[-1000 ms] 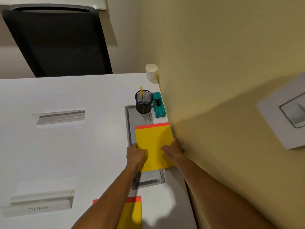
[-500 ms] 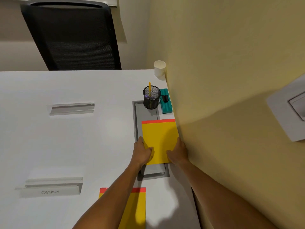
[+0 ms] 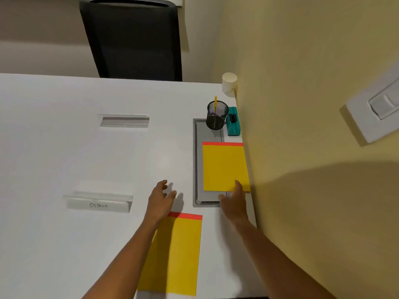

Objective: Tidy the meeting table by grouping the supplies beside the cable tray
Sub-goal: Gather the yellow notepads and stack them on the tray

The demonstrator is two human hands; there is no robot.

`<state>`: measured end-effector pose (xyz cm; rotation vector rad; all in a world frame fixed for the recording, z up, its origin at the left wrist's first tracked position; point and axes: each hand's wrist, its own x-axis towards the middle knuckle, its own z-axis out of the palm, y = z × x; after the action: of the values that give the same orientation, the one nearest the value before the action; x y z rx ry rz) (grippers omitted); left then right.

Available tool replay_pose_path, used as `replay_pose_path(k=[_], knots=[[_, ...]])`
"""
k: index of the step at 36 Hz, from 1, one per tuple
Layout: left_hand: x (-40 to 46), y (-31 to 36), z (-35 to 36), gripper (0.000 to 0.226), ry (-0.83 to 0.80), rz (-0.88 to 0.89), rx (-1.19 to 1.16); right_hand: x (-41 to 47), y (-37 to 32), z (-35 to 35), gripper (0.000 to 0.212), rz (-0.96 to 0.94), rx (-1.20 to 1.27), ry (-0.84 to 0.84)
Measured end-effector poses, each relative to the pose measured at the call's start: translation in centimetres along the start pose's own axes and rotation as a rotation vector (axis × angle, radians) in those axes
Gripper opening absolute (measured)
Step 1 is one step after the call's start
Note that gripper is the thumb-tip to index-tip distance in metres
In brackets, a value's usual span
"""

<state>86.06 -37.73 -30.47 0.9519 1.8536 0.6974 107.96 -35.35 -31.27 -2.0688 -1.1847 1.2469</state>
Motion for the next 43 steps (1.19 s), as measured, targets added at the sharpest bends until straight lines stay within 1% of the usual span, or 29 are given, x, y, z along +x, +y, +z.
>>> replay_pose_path(k=[3,5,8,11,14,17,19,21,24,27,31,34,36,39,40,42,43], knots=[[-1.8,-2.2,-1.0,0.065,0.038,-0.042,-0.029,-2.5,0.7,1.3,0.071,0.035,0.022,-0.056],[-3.0,-3.8,-1.6,0.069,0.048,-0.067,-0.022,-4.1,1.3,2.2,0.066,0.095,0.062,-0.095],[-4.5,-6.5,-2.2,0.069,0.054,-0.114,-0.018,-6.2,2.3,3.4,0.057,0.164,0.099,-0.163],[-5.7,-8.9,-2.5,0.068,0.075,-0.165,0.030,-7.7,3.3,4.3,0.054,0.191,0.114,-0.205],[-6.6,-10.6,-2.6,0.054,0.120,-0.165,0.201,-9.0,4.4,4.9,0.056,0.214,0.112,-0.244],[-7.6,-11.7,-2.7,0.041,0.112,-0.125,0.364,-10.2,5.5,5.3,0.059,0.235,0.103,-0.273],[-8.2,-12.2,-2.7,0.031,0.104,-0.104,0.404,-11.0,6.3,5.5,0.062,0.257,0.085,-0.283],[-8.7,-12.7,-2.6,0.030,0.093,-0.111,0.412,-11.9,7.0,5.6,0.065,0.274,0.069,-0.286],[-9.4,-12.9,-2.4,0.020,0.118,-0.104,0.311,-12.9,7.5,6.0,0.068,0.287,0.059,-0.312],[-10.0,-12.6,-2.2,0.020,0.151,-0.152,0.227,-13.7,7.2,6.4,0.068,0.277,0.028,-0.323],[-10.1,-12.1,-2.0,0.042,0.116,-0.232,0.170,-13.9,6.7,6.7,0.068,0.258,-0.060,-0.309],[-10.0,-11.8,-2.1,0.053,0.100,-0.292,0.120,-13.8,6.6,6.5,0.069,0.281,-0.027,-0.327],[-10.0,-11.7,-2.2,0.050,0.091,-0.328,0.089,-13.4,6.6,6.1,0.059,0.322,0.015,-0.347],[-10.1,-11.7,-2.4,0.048,0.062,-0.360,0.079,-13.1,6.6,4.9,0.025,0.411,0.131,-0.386],[-10.2,-11.8,-2.4,0.043,0.052,-0.361,0.066,-13.1,6.7,4.6,0.022,0.431,0.173,-0.384],[-10.4,-11.9,-2.5,0.027,0.037,-0.359,-0.006,-13.1,6.6,4.1,0.030,0.450,0.220,-0.368],[-10.6,-11.9,-2.6,0.022,0.039,-0.363,-0.044,-13.2,6.5,3.9,0.032,0.451,0.223,-0.356]])
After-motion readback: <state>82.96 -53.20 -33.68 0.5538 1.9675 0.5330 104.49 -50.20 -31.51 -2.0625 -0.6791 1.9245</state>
